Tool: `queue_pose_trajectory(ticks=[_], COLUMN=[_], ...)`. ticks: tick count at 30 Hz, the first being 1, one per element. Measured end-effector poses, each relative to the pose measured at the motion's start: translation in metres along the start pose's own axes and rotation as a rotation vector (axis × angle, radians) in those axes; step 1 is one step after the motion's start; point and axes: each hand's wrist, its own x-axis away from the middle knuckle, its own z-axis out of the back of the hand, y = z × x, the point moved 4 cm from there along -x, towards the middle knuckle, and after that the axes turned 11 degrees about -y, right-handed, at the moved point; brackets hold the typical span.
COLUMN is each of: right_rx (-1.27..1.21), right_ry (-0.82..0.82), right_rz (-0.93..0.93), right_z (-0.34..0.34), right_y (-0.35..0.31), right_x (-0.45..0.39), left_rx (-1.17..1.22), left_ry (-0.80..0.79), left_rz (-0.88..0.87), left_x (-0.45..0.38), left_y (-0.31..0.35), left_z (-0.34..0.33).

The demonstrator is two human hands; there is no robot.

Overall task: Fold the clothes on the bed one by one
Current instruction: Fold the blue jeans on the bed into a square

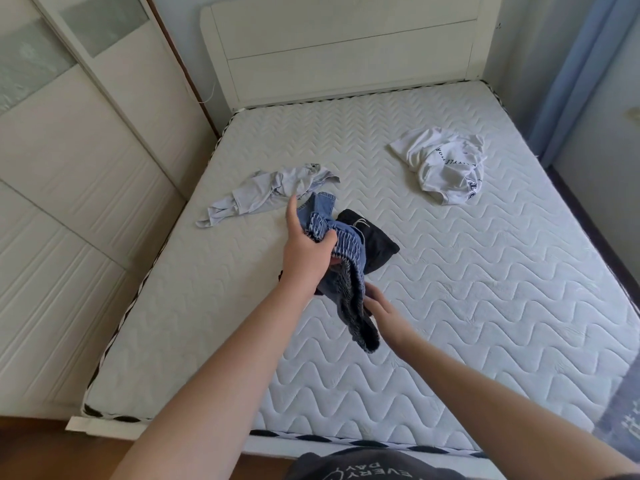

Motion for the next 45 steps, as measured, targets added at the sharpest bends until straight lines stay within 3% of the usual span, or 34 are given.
queue_pose_trajectory(ticks=[3,7,11,14,22,27,32,36,39,42,45], right_rx=[0.115,0.551,0.494,0.471,0.621,0.736,0.797,0.717,0.693,0.712,0.575], right_ry=[0.005,0.049,0.197,0.302,0.459,0.513,0.521,0.472,0.469,0.526,0.608], right_rz=[0.042,-0.122,-0.231,-0.201,-0.118,0.002,0.129,0.203,0.251,0.31,0.336], right_z=[0.002,0.011,0.026,0.048,0.099,0.108,0.095,0.076,0.056,0.042,0.035], right_y=[0.01,0.033,0.041,0.028,-0.054,-0.109,-0.153,-0.169,-0.18,-0.193,-0.213], right_x=[0.011,0.011,0.003,0.004,0.012,0.025,0.046,0.059,0.064,0.066,0.066], left_rx=[0.099,0.264,0.367,0.405,0.103,-0.228,-0.691,-0.651,-0.52,-0.418,-0.376], left_ry=[0.01,0.057,0.062,0.022,-0.176,-0.023,0.141,0.084,0.003,0.003,0.034], left_rz=[-0.044,-0.054,-0.056,-0.067,-0.126,-0.138,-0.382,-0.502,-0.473,-0.462,-0.522], left_x=[-0.001,0.0,0.002,-0.001,-0.012,-0.015,0.004,0.011,0.015,0.019,0.023], left_y=[0.012,0.021,0.023,0.022,0.021,0.041,0.075,0.086,0.08,0.078,0.096], left_z=[-0.005,-0.01,-0.01,0.0,0.045,0.085,0.126,0.152,0.167,0.176,0.186])
